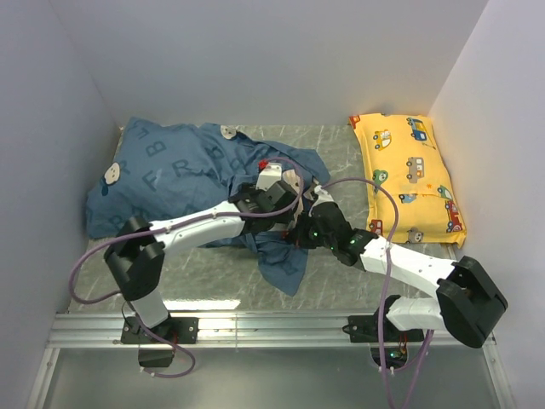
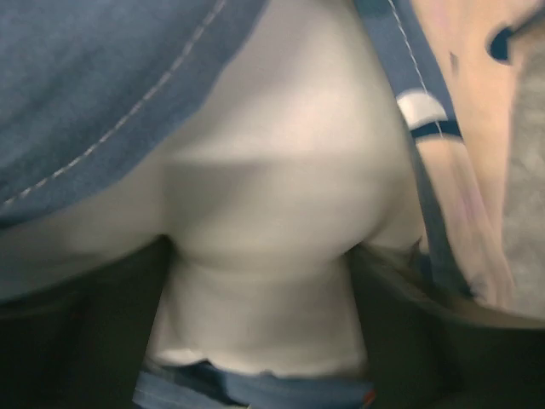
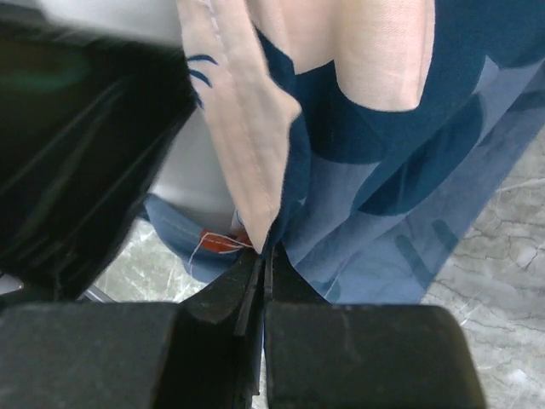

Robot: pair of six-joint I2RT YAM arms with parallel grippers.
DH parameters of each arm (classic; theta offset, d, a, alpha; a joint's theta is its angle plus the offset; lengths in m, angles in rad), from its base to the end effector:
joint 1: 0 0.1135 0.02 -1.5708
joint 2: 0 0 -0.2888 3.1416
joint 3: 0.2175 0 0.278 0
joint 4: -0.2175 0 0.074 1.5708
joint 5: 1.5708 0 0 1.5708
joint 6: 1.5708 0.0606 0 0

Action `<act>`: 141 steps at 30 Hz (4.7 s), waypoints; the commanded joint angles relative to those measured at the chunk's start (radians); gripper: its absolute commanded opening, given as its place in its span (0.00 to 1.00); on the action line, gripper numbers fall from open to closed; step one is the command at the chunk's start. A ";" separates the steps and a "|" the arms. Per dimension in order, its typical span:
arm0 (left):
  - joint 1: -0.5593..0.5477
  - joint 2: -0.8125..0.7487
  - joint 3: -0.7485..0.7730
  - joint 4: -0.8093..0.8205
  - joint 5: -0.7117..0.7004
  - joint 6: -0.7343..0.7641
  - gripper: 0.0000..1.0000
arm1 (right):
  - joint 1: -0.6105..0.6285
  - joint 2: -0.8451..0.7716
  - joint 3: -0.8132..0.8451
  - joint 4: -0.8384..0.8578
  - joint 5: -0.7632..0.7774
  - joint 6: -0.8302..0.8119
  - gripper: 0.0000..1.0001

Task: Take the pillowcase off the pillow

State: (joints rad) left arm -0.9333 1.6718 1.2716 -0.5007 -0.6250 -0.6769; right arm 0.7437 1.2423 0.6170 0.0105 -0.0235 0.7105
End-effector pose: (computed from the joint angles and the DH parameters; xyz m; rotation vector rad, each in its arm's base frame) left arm 0.2659 -0.2995 0.2538 0.0367 2.2601 -0.0607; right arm 0.2139 0.1987 0.1990 -0.0525 2.3141 0.8174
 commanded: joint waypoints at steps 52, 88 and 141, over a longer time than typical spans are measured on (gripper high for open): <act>0.191 -0.414 -0.161 0.186 0.556 -0.072 0.00 | -0.064 -0.193 0.119 -0.024 0.099 -0.173 0.65; 0.017 -0.903 -0.264 0.203 0.680 -0.099 0.00 | -0.478 0.551 0.593 0.254 -0.822 0.029 0.07; 0.134 -0.326 -0.144 0.478 0.483 -0.210 0.57 | -0.224 -0.156 0.164 -0.127 -0.135 -0.197 0.82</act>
State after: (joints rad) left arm -0.8047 1.4200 1.0870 0.0097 -0.0814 -0.8803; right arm 0.5102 1.0954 0.7918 -0.1394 -0.2295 0.5465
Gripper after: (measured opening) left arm 0.542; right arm 0.821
